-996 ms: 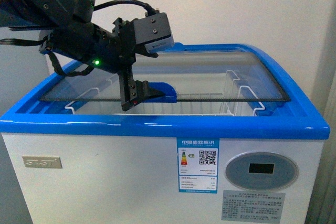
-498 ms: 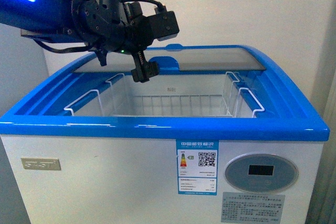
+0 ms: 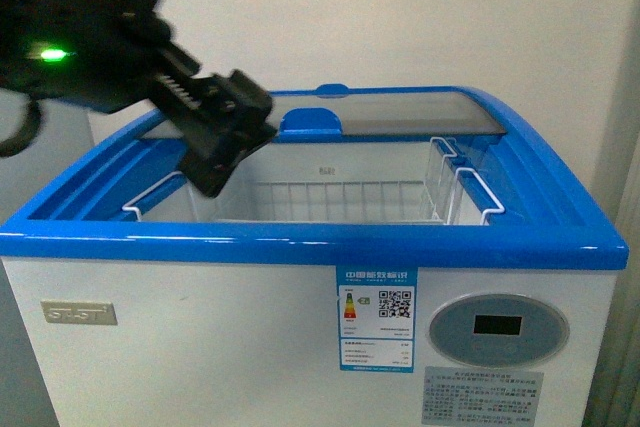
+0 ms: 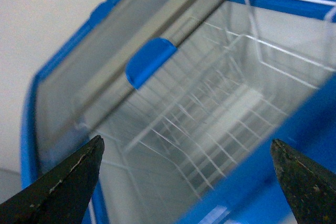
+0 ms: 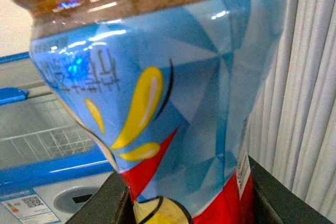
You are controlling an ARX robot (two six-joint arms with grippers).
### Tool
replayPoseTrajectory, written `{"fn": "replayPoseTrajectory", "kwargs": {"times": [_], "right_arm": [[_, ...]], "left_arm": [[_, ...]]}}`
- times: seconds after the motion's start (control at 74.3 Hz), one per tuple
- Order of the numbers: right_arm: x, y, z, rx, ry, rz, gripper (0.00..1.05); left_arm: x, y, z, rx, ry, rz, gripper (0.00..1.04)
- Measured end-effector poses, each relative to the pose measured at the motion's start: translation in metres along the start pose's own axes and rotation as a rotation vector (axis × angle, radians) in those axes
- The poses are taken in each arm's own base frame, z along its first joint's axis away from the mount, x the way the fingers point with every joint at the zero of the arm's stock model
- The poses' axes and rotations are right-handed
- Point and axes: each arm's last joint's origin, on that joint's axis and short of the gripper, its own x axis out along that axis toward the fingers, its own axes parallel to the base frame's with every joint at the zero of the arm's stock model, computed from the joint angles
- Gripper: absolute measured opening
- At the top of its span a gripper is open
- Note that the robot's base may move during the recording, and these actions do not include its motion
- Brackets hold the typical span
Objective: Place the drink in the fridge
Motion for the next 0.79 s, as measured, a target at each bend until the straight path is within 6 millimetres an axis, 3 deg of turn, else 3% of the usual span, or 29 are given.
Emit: {"fn": "replayPoseTrajectory", "kwargs": {"times": [0.067, 0.121, 0.202, 0.256, 0.337, 0.444, 0.539, 0.619, 0.794], "right_arm": [[0.000, 0.000, 0.000, 0.000, 0.000, 0.000, 0.40], [0.000, 0.000, 0.000, 0.000, 0.001, 0.000, 0.40], [0.003, -0.001, 0.007, -0.160, 0.244, 0.124, 0.40], [0.003, 0.000, 0.014, -0.250, 0.396, 0.226, 0.40], [0.004, 0.004, 0.019, -0.397, 0.511, 0.394, 0.40], [0.023, 0.020, 0.030, -0.607, 0.487, 0.561, 0.40], [0.047, 0.037, 0.047, -0.776, 0.420, 0.623, 0.40], [0.084, 0.063, 0.058, -0.968, 0.394, 0.717, 0.40], [0.156, 0.113, 0.047, -1.229, 0.499, 0.881, 0.40]], "left_arm": [[-0.030, -0.010, -0.013, -0.079, 0.012, 0.024, 0.95], [-0.057, -0.016, -0.024, -0.217, -0.040, 0.281, 0.85], [-0.096, -0.020, -0.049, -0.381, -0.124, 0.518, 0.71], [-0.113, -0.025, -0.065, -0.438, -0.150, 0.573, 0.62], [-0.122, -0.033, -0.083, -0.478, -0.159, 0.578, 0.50], [-0.125, -0.041, -0.102, -0.501, -0.133, 0.559, 0.34], [-0.129, -0.045, -0.112, -0.511, -0.134, 0.556, 0.20], [-0.136, -0.049, -0.120, -0.516, -0.146, 0.563, 0.02], [-0.143, -0.054, -0.133, -0.519, -0.153, 0.555, 0.03]]}}
